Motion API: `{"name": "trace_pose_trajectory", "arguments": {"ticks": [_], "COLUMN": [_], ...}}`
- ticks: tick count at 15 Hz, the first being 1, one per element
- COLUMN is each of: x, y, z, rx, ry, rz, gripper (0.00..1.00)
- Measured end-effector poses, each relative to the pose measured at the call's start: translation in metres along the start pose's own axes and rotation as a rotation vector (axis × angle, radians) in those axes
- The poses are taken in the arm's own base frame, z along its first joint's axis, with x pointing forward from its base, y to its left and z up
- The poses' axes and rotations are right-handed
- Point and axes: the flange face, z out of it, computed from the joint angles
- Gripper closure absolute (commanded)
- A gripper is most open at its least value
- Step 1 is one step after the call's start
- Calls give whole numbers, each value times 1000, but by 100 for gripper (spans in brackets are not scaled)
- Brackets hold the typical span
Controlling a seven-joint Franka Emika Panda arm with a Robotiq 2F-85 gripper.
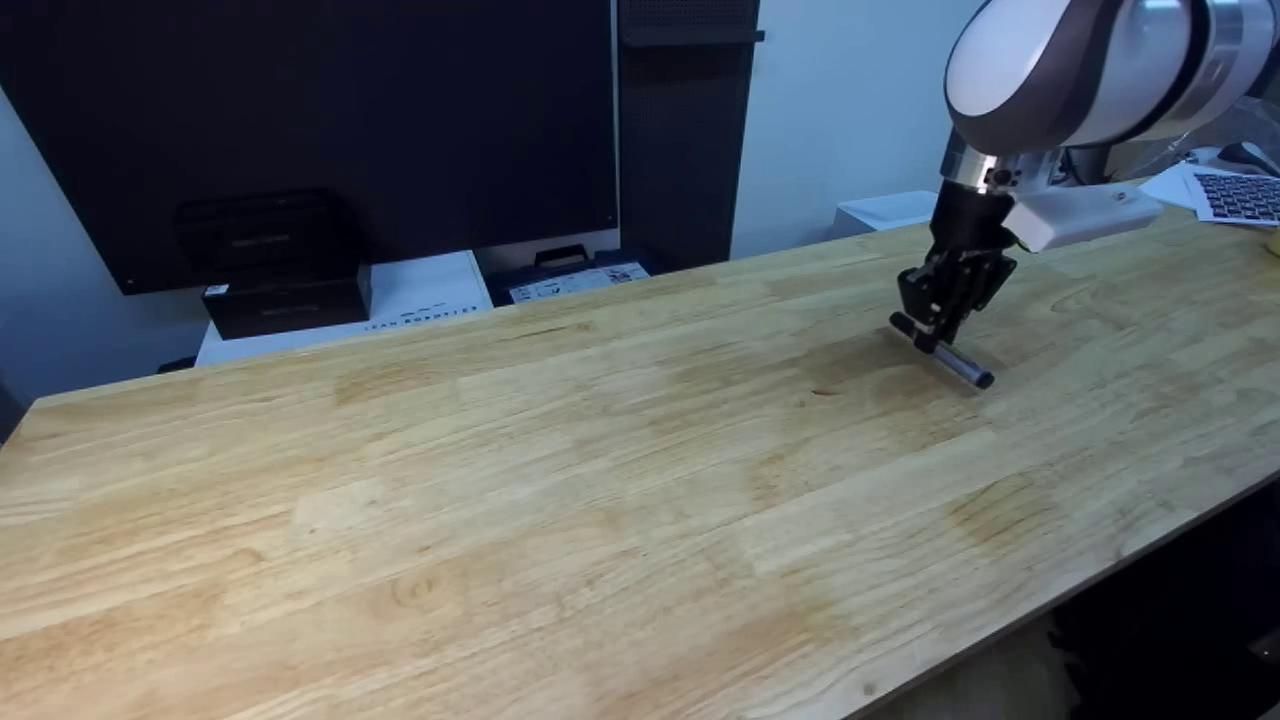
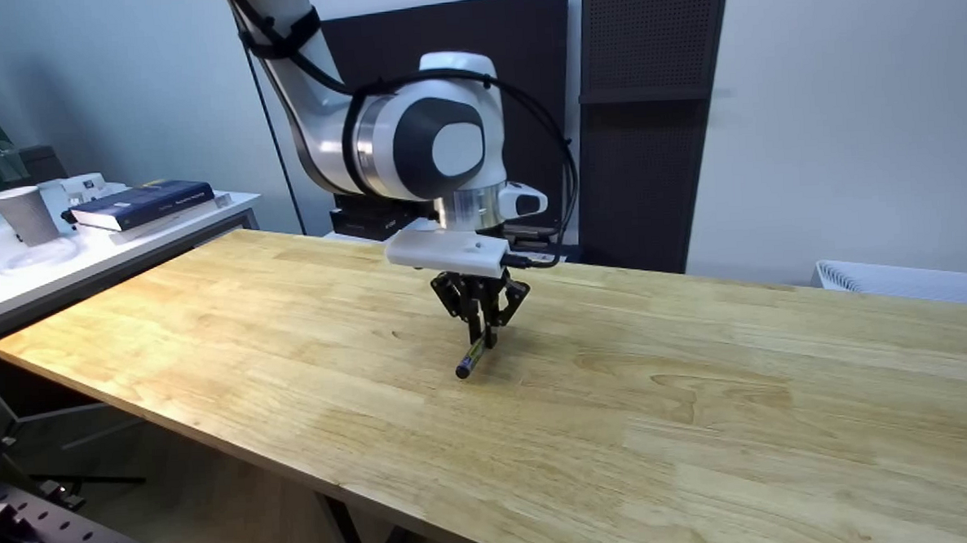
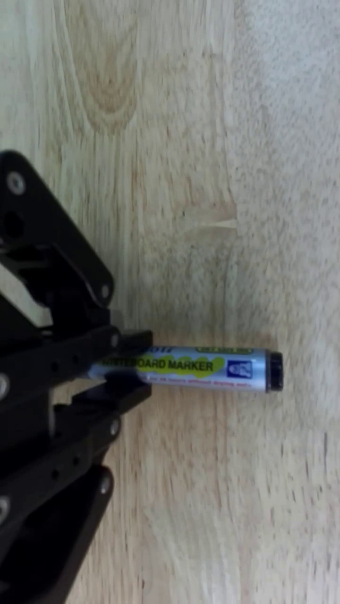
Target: Move the marker from right to left.
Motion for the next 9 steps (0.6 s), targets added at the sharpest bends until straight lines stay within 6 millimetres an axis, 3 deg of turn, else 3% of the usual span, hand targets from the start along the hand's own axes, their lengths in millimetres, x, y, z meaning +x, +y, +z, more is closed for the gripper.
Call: {"name": "trace_pose_trajectory", "arguments": {"ticks": [4, 7, 9], "x": [7, 14, 17], "y": [-22, -51, -72], "z": [-32, -56, -62], "rx": [-15, -19, -18], "ry": [20, 41, 49], "rz": [-30, -61, -73], "gripper": [95, 95, 95]}}
